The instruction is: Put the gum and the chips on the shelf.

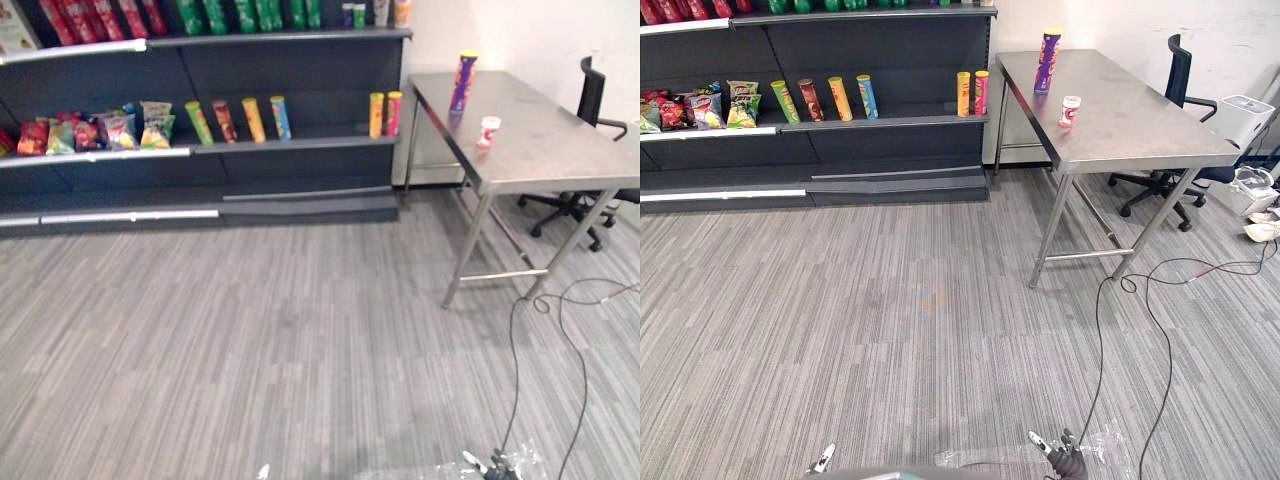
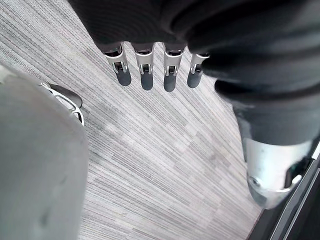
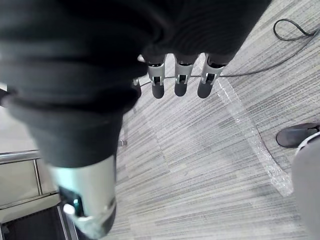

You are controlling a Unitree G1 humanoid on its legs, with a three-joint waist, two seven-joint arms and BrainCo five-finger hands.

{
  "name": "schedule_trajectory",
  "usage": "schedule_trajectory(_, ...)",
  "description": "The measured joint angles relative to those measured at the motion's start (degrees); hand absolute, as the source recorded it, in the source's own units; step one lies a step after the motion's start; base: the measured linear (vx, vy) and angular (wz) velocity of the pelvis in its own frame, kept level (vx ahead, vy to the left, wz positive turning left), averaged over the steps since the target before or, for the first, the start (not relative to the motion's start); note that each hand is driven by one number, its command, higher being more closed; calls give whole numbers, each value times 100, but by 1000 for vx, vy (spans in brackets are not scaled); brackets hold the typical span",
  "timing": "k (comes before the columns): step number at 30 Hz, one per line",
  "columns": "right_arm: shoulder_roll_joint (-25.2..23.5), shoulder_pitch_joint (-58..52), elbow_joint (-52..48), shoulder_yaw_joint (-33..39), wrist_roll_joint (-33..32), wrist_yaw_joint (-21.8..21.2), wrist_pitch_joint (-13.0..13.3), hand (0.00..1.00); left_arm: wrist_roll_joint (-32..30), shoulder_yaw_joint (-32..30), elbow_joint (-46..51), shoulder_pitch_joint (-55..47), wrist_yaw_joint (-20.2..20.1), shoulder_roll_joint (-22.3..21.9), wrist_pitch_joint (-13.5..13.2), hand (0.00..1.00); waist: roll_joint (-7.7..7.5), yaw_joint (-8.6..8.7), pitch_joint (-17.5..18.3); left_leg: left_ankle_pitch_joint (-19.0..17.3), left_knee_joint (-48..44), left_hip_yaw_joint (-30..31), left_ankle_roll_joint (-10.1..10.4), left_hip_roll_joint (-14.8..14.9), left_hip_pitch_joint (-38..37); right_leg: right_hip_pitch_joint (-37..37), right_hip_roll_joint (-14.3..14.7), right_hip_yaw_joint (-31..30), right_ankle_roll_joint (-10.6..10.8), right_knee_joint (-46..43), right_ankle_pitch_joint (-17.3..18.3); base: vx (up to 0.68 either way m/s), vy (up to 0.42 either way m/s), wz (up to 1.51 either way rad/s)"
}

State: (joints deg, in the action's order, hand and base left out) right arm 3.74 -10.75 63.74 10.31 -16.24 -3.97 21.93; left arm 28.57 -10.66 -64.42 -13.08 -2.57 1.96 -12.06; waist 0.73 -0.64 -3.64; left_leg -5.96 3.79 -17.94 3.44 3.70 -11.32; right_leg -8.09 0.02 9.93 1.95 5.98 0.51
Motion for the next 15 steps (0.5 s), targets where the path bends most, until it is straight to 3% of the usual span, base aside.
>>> schedule_trajectory(10, 31, 0, 19, -121, -5, -291, -2, 0, -79, 16, -17, 15, 236, 72, -24, 0, -87, 23, -68, -1, -93, 148, -2, -2, 44, -7, -18, 103, -37, -46, 29, -12, -10, 6)
schedule_trajectory(13, 74, 44, 25, -120, -5, -256, -40, 0, -248, 41, -96, 176, 392, 162, 4, 0, -130, 61, -261, -134, -509, 310, 24, 74, 232, 196, -81, 276, -89, -680, 377, -46, -33, 25)
schedule_trajectory(14, 74, 58, 25, -118, -7, -250, -52, 0, -247, 40, -106, 224, 421, 181, 13, 0, -84, 60, -301, -183, -646, 323, 44, 94, 287, 245, -102, 300, -100, -858, 477, -97, -55, 30)
schedule_trajectory(15, 74, 70, 27, -119, -12, -242, -79, 0, -245, 34, -102, 259, 459, 213, 18, 0, -156, 56, -407, -293, -983, 336, 84, 141, 446, 415, -164, 339, -138, -1266, 703, -94, -72, 29)
